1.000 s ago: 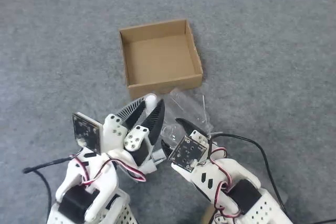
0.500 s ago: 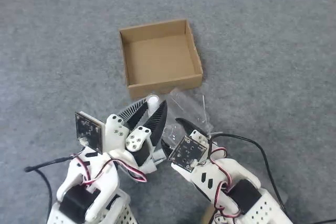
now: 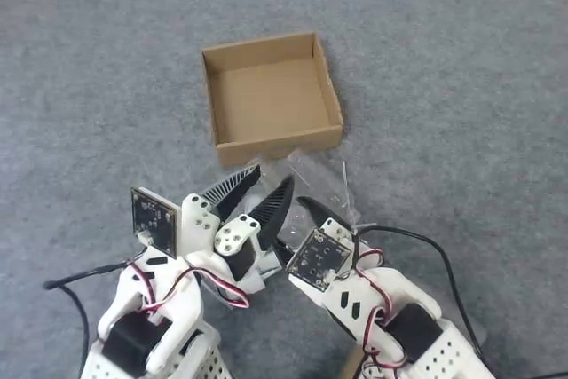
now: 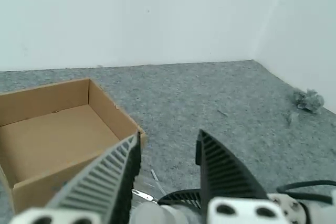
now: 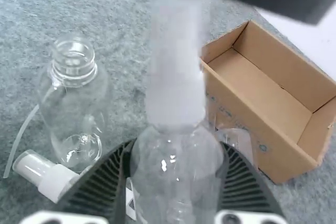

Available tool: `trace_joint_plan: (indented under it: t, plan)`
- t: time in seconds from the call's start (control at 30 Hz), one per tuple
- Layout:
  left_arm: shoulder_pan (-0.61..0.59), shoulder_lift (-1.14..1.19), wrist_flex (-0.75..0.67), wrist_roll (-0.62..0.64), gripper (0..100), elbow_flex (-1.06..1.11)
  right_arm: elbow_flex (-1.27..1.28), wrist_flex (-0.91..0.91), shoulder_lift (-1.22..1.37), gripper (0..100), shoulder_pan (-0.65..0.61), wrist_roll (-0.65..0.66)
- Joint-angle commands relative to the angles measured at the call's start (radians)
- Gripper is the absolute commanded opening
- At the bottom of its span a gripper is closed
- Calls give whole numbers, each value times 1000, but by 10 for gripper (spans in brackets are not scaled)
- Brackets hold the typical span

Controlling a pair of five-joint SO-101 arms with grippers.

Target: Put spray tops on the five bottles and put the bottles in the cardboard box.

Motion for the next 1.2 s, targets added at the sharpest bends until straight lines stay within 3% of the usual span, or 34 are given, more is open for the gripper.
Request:
trace_joint_plan:
  t: [0.0,0.4,0.67,0.9,1.17]
  plan:
    - [-3,-6,-26,-3,166,-8,-80,-27,-25,117,2,-11]
    - [-6,-8,-25,-8,167,-27,-80,-25,-25,117,12,-11]
    - [-9,-8,71,-3,165,-104,-81,-27,-25,117,81,-11]
    - [-170,-8,64,-2,164,-108,-112,-25,-25,117,85,-78]
    - [-186,-8,64,44,164,-104,-114,-68,-25,117,85,-83]
